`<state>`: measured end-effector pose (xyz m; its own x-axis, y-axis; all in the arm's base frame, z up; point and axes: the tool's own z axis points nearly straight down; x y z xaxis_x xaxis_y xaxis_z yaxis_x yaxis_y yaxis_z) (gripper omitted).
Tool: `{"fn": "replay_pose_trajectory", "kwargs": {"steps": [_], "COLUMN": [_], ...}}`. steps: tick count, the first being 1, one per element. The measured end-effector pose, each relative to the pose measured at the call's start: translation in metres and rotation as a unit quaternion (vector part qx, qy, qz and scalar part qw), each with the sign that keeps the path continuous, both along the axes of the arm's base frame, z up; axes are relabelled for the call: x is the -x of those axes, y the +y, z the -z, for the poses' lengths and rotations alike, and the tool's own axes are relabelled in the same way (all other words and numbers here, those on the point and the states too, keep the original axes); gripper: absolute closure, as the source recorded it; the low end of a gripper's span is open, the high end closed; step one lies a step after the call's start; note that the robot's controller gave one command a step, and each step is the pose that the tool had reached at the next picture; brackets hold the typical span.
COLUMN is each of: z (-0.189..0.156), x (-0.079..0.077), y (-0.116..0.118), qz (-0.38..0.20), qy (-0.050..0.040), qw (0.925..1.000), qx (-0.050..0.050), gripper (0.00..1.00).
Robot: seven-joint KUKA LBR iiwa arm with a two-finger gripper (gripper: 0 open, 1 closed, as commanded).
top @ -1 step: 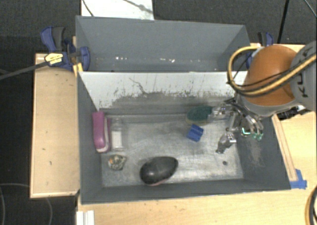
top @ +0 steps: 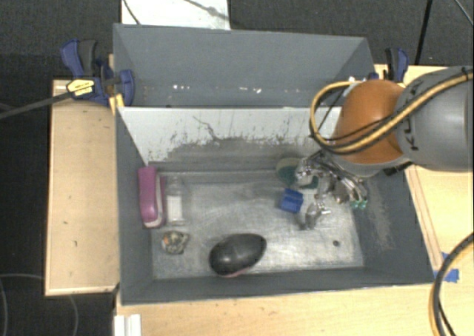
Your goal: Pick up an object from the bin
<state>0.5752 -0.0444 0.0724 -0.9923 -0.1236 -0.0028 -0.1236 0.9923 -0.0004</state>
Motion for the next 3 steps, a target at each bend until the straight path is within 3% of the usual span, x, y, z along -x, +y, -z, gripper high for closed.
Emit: {"fn": "replay_pose_trajectory", "kwargs": {"steps": [1, 2, 3], "z": [-0.001, -0.003, -0.177], "x": [0.031, 0.030, -0.004], "y": [0.020, 0.019, 0.013], "qz": [0.127, 0.125, -0.041], "qy": [-0.0054, -0.0063, -0.0044], "qw": [0.9919, 0.9921, 0.9991], "qx": [-0.001, 0.000, 0.001], "gripper": [0.00, 1.00, 1.00]}}
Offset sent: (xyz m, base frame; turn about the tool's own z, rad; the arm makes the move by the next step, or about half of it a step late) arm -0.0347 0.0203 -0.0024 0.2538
